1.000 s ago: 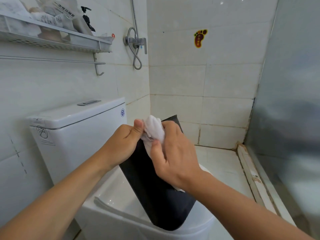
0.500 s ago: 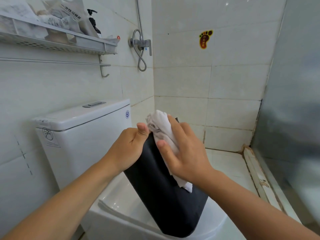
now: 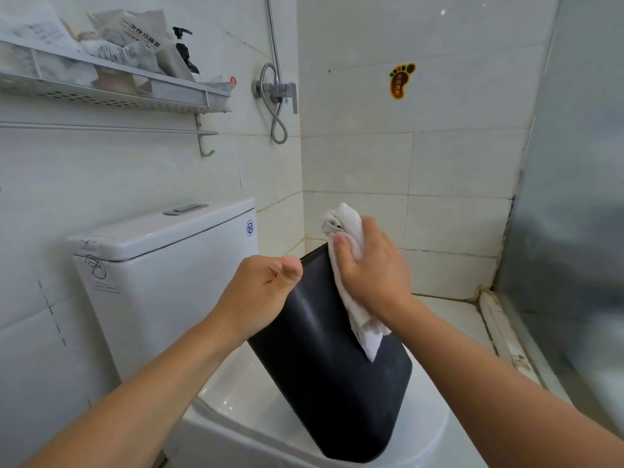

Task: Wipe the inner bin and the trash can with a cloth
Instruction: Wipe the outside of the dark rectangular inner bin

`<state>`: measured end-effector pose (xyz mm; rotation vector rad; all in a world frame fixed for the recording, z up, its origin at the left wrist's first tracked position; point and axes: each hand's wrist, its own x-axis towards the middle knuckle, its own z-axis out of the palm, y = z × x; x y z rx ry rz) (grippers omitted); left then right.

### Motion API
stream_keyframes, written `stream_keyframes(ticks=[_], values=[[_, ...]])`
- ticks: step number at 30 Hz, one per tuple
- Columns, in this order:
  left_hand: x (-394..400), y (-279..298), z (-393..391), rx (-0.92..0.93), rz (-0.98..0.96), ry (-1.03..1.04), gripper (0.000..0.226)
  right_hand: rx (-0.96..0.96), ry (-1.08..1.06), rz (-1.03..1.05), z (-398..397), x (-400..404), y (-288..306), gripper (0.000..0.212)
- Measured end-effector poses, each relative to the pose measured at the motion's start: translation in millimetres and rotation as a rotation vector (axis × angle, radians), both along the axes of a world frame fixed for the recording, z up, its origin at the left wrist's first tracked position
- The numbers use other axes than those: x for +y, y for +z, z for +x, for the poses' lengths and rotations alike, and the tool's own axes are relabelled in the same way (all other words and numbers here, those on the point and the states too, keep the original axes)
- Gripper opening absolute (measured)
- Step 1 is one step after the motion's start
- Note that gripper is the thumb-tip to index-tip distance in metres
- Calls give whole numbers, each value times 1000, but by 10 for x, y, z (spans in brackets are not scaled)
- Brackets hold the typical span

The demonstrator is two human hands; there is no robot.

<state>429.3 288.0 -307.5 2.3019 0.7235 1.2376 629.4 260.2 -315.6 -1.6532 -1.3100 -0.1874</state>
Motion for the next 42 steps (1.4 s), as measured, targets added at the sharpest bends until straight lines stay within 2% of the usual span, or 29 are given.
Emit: stream_keyframes(ticks=[3, 6, 7, 10, 13, 16, 20, 23, 27, 29, 31, 34, 35, 38, 40, 42], values=[[53, -3, 8, -13, -5, 0, 88, -133, 112, 98, -242, -220, -69, 37], [42, -5, -3, -55, -12, -60, 73, -198, 239, 176, -397, -408, -125, 41], [31, -6, -9, -64, -14, -79, 68, -195, 225, 175, -349, -372, -116, 40], [27, -21, -34, -79, -18, -91, 73, -152, 112, 78, -57, -90, -62, 31], [46, -40, -15, -55, -7, -113, 66, -2, 30, 13, 259, 158, -2, 28], [77, -19, 10, -32, -18, -88, 81, 80, 35, 3, 351, 166, 37, 30], [141, -26, 19, -1, -48, -96, 87, -131, 165, 116, 59, -150, -69, 30], [177, -58, 11, 2, -117, -152, 106, -166, 229, 192, -22, -223, -97, 38], [161, -65, -3, -2, -129, -167, 106, 51, 25, 49, 378, 186, 51, 27], [151, -67, 5, -1, -142, -176, 96, 185, 17, 0, 558, 296, 90, 29], [141, -64, 32, 21, -138, -168, 97, 215, 34, -7, 589, 246, 110, 29], [145, -56, 99, 49, -107, -155, 112, 81, 68, 59, 385, 14, 100, 28], [143, -48, 113, 43, -112, -152, 111, 20, 105, 94, 250, -86, 83, 26], [113, -23, 101, 22, -109, -70, 90, -149, 266, 200, -211, -377, -2, 26], [84, -18, 77, 14, -51, -23, 83, -177, 318, 225, -305, -431, -5, 31], [33, -12, 66, 0, -1, -36, 77, -163, 275, 204, -215, -315, 44, 33]])
